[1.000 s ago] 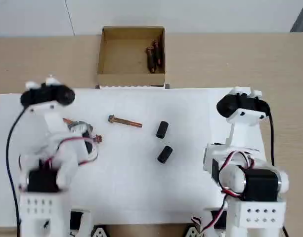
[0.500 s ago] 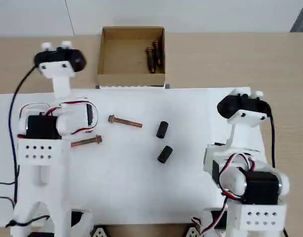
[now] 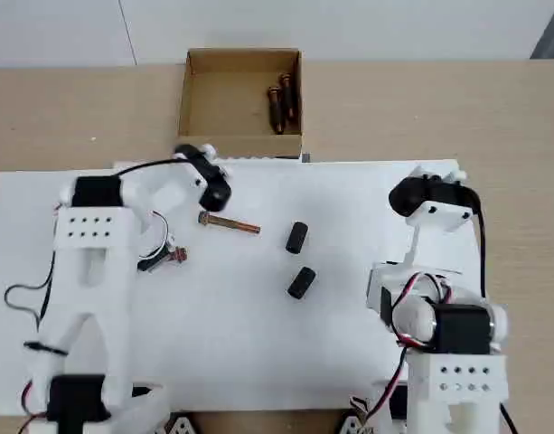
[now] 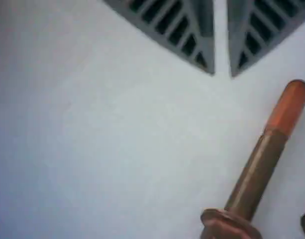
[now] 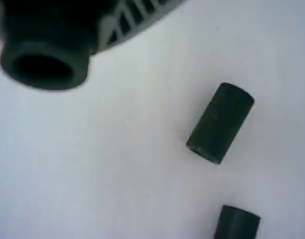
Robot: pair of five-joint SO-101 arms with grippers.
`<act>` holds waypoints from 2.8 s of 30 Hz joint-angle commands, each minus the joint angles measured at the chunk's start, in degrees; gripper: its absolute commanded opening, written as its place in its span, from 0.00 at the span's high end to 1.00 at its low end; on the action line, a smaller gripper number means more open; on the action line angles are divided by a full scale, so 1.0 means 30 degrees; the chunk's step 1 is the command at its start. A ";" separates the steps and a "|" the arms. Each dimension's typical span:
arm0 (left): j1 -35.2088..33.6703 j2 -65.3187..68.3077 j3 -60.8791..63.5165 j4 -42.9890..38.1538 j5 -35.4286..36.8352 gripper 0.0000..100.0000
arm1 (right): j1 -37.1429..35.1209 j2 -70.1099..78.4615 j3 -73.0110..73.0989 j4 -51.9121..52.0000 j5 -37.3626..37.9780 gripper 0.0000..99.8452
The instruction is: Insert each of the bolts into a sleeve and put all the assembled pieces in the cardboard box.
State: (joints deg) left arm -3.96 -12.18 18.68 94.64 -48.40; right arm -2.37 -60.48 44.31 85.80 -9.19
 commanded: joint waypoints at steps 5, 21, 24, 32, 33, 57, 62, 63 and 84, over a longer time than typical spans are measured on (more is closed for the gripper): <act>-0.0117 0.1758 -0.1656 0.0674 -0.3429 0.99 | 0.0190 -0.0073 0.0762 -0.1978 -0.0088 1.00; -0.0088 0.7033 -0.4703 0.0293 -0.4337 0.94 | 0.0190 -0.0044 0.1084 -0.3502 0.0996 1.00; -0.0088 0.7560 -0.4703 0.0029 -0.4337 0.93 | 0.0190 -0.0044 0.1319 -0.3443 0.0996 1.00; -0.0117 0.7766 -0.4733 -0.0410 -0.4337 0.90 | 0.0190 -0.0044 0.1319 -0.3473 0.0996 1.00; -0.0117 0.7853 -0.4733 -0.0440 -0.4337 0.90 | 0.0190 -0.0044 0.1319 -0.3473 0.0996 1.00; -0.0557 1.0784 -0.4733 -0.3223 -0.4366 0.90 | 0.0132 -0.0044 0.1319 -0.3326 0.0996 1.00; -0.0527 1.1253 -0.4733 -0.3810 -0.4337 0.95 | 0.0132 -0.0044 0.1319 -0.3326 0.0996 1.00; -0.0469 1.1253 -0.4733 -0.3897 -0.4337 0.97 | 0.0132 -0.0044 0.1319 -0.3326 0.0996 1.00; 0.4132 0.2403 -0.7311 0.0674 0.5040 1.00 | 0.0190 -0.0542 -0.3604 0.0454 0.0996 1.00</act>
State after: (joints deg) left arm 5.01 2.51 -0.57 95.52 -44.70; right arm -2.37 -60.48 38.68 84.48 -6.81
